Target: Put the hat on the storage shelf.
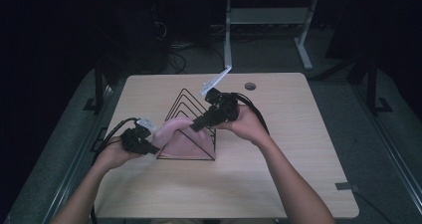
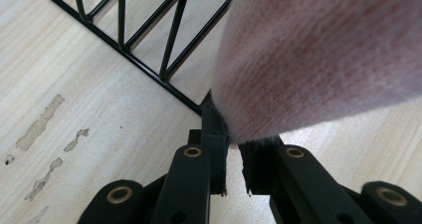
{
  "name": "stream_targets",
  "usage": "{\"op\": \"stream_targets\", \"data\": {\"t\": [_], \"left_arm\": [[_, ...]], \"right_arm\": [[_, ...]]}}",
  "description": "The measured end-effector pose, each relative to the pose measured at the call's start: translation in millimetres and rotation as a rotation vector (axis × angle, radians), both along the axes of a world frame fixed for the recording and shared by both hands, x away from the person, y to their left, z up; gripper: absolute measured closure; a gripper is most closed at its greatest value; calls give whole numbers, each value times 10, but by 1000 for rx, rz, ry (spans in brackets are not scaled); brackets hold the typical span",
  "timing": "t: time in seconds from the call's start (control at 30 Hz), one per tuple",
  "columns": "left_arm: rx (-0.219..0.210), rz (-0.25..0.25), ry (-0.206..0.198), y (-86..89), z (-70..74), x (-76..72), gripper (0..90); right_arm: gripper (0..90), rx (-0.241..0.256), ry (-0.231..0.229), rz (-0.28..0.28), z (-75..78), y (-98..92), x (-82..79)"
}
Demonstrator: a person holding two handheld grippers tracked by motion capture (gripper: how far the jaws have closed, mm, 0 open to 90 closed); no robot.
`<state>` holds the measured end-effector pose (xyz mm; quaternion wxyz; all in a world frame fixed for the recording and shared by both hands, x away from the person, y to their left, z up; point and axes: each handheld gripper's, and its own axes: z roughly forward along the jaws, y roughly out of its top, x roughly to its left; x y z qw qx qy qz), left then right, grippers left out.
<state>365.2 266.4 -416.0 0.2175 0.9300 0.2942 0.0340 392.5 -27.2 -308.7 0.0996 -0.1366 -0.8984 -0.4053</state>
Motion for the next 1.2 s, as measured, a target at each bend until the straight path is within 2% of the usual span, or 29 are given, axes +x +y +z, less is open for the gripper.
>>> {"op": "stream_targets", "data": {"t": [0.3,0.37,0.47,0.5,0.6,0.73,0.93,0.97,1.03,1.2], "left_arm": [[8,0,15,-3,-30,12,819],[9,-1,11,2,-24,10,795],[-13,10,1,17,4,-11,755],[-27,15,-9,41,37,-19,744],[-39,22,-9,78,62,-29,720],[-47,27,-9,105,80,-38,708],[-65,20,-15,101,105,-51,710],[-66,18,-17,97,104,-54,717],[-62,1,-5,92,112,-60,821],[-61,8,-3,86,97,-48,854]], "right_arm": [[812,-6,16,1,-25,25,5],[770,-3,21,3,-28,22,3],[720,-1,21,-2,-23,5,-7],[684,13,17,-11,-12,-41,-8],[644,38,19,-31,-9,-123,-8],[641,51,32,-44,-20,-186,-11],[690,49,26,-31,-38,-201,-34],[726,45,24,-26,-40,-198,-34],[791,48,11,-23,-48,-191,-37],[839,43,-12,-22,-60,-159,-29]]}}
